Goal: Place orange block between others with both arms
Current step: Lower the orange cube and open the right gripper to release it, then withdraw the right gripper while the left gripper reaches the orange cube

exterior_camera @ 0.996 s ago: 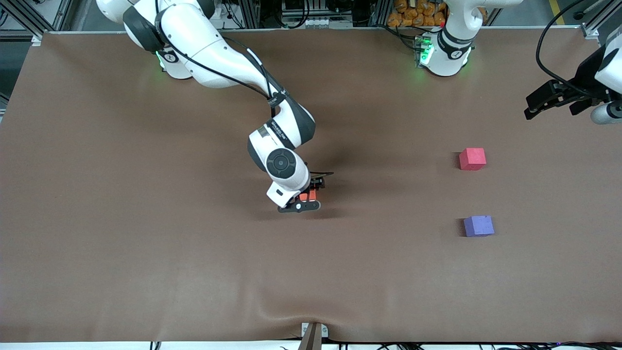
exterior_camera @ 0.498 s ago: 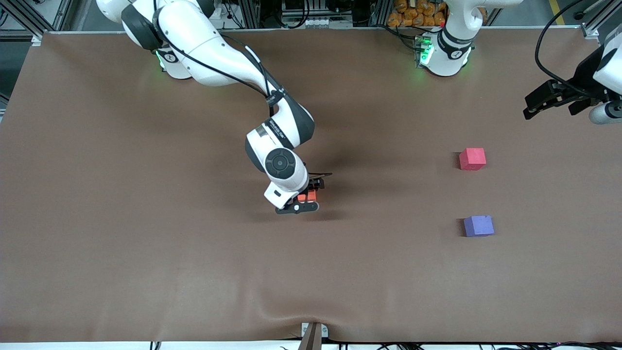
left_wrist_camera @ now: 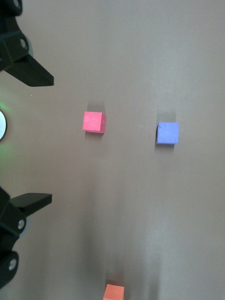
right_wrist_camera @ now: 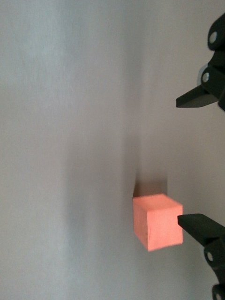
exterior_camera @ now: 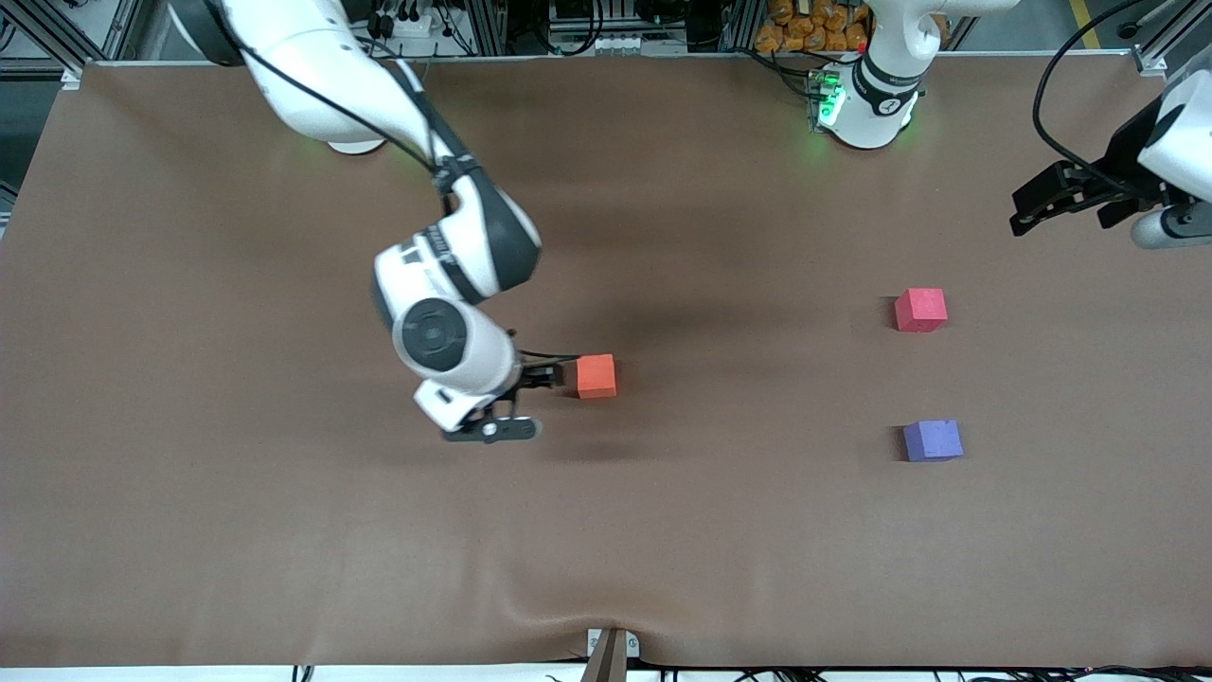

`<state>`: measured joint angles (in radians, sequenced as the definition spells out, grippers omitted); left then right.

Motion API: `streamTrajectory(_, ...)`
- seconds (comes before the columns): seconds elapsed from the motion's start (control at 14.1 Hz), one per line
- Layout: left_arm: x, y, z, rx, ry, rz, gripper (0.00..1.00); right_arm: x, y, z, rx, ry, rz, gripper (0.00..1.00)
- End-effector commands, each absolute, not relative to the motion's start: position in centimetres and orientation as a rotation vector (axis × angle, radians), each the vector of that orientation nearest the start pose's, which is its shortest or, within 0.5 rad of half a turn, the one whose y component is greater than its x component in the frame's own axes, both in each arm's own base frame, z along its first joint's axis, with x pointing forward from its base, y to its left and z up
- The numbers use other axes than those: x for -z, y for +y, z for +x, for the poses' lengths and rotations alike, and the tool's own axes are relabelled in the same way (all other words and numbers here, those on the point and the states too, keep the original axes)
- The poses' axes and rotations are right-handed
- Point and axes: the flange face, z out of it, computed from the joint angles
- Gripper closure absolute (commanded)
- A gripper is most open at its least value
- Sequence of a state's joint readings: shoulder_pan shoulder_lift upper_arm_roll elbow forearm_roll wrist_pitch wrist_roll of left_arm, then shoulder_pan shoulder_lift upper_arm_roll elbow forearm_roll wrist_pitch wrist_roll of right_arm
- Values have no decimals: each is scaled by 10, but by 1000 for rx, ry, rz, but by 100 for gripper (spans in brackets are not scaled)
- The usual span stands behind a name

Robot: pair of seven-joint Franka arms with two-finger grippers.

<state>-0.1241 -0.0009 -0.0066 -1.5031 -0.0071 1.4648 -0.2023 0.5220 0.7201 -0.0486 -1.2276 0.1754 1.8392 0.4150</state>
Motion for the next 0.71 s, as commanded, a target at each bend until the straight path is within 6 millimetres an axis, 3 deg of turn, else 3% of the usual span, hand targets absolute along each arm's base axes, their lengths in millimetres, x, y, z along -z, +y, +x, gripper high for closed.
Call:
streamTrajectory(0.0,-629,-105,550,-81,-37,-3156,0,-331,332,632,-298,-16,-3070,0)
streamTrajectory(0.14,-603,-139,560,-124,8,-3154,0,-332,291,635,-321,8,-3073,0)
streamTrajectory(0.36,-559,-210,575,-154,4,-3168,0,-337,227,635,-335,-13,-3057,0)
streamTrajectory(0.64,-495,-318,574,-139,-54,-3193,0,-349,152,607,-363,26,-3103,0)
